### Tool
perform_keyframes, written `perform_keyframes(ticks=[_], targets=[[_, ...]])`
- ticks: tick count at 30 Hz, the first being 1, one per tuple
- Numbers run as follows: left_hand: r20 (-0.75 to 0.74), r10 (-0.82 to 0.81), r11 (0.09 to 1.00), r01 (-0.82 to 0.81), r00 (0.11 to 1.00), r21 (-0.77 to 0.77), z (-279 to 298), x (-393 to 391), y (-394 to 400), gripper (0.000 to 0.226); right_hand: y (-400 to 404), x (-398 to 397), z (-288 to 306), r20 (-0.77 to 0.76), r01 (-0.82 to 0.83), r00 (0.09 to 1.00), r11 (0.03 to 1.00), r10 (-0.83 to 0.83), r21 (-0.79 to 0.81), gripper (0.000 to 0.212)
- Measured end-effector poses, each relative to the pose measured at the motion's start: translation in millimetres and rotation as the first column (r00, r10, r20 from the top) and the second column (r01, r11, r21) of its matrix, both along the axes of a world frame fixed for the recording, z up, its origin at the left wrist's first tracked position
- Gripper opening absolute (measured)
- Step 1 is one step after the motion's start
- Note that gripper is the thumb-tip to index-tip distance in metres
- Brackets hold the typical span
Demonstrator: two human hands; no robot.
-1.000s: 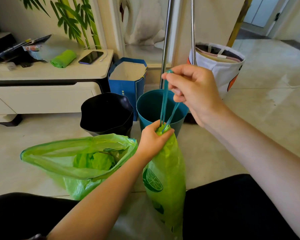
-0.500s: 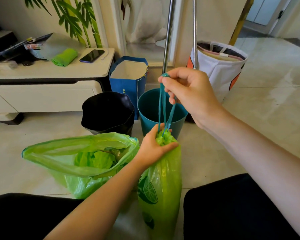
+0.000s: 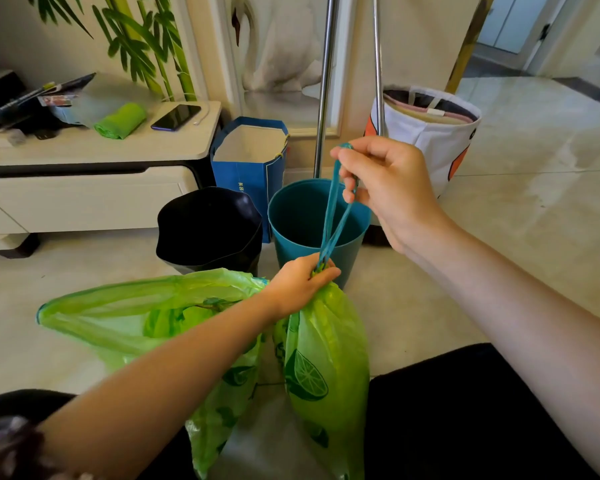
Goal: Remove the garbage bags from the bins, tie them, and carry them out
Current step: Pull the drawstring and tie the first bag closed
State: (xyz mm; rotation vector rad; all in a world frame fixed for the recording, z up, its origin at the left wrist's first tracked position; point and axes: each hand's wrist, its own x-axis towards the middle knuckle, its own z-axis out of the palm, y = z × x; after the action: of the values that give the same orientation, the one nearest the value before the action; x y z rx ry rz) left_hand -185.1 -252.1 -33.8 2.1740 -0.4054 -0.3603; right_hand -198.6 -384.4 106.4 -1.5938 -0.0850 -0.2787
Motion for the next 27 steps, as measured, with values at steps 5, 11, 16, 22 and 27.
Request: perform_keyframes(ticks=[5,11,16,22,27], targets=[[0.029,-0.024,0.997,0.022,0.999,0.073,27.5,-1.6,20.8,0.031,2.4,-1.7,1.5,-0.038,-0.062,0.997,0.998,0.063,0.02,0.02],[0.008,0.127,0.991,-0.126,0.992,-0.047,31.0,-9.2,36.6,0.029,11.7,-1.1,-1.9,-0.013,-0.045,0.999,0.999,0.045,-0.006,0.024],[-0.042,0.124,0.983,-0.129,0.991,-0.13,41.3,-6.4,35.7,0.018,8.6,0.0,-1.2,0.007,0.003,1.0,1.0,-0.003,0.029,0.024],[-0.136,0.145,0.962,-0.172,0.98,-0.212,45.4,1.7,46.2,0.014,3.0,3.9,-3.0,-0.053,0.046,0.998,0.995,-0.042,0.084,0.022],[-0.175,0.129,0.957,-0.169,0.976,-0.236,44.8,2.5,47.5,0.015,-0.7,7.2,-6.2,-0.099,0.088,0.991,0.996,-0.085,0.029,0.019]])
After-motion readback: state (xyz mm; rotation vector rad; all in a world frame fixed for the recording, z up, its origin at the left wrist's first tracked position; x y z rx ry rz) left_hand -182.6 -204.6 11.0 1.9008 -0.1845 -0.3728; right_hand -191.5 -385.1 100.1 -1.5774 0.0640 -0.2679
